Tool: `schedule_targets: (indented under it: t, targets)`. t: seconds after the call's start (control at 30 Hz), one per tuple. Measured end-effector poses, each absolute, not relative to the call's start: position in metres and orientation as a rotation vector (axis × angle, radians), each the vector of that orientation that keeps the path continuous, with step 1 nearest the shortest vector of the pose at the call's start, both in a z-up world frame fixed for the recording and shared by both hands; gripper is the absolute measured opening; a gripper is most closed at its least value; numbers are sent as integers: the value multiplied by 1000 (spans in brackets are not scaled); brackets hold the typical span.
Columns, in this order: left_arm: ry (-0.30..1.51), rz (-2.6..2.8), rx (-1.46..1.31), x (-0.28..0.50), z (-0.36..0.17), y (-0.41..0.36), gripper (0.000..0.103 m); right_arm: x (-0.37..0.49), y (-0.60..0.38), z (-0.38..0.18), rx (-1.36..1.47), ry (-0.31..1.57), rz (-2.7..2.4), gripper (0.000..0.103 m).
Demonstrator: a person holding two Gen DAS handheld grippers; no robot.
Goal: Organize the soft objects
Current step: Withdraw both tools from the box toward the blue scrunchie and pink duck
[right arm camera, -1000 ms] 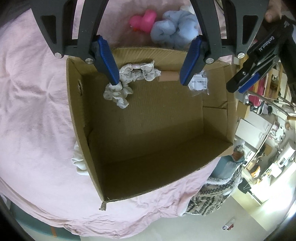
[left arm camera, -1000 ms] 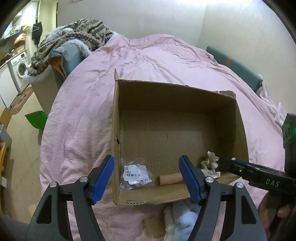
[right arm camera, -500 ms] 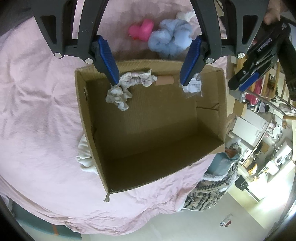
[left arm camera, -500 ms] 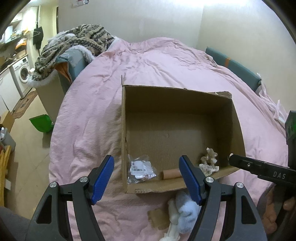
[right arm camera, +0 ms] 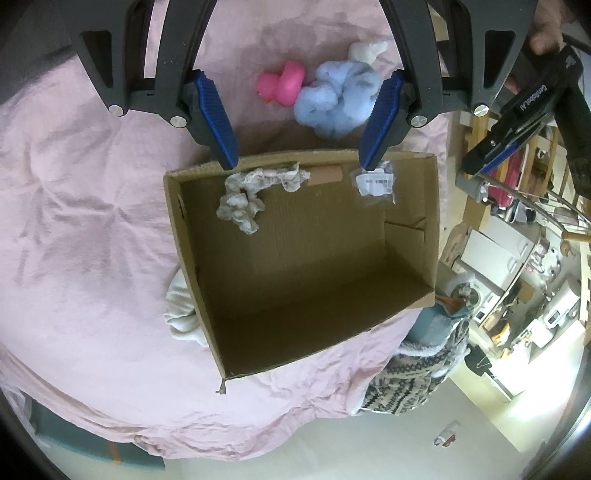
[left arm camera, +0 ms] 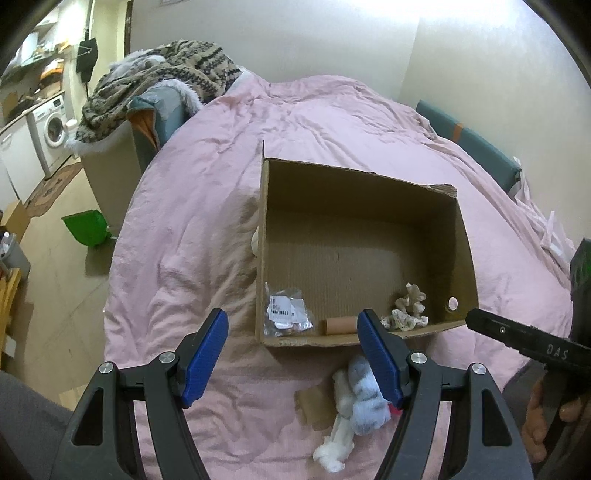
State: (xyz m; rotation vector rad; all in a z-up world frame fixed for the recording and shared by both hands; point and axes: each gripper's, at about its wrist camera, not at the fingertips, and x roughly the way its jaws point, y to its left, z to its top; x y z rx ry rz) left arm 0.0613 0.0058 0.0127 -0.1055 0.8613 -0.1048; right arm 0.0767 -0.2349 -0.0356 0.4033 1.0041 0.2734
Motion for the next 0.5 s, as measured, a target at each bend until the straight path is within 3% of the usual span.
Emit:
schedule_targets:
  t: [0.3, 0.5]
  targets:
    - [872, -81, -115, 46, 12, 10, 70, 52, -230, -38, 386, 1014, 289, 71]
    - [977, -86, -209, 48, -8, 19, 70, 51, -226, -46, 390, 1042, 285, 71]
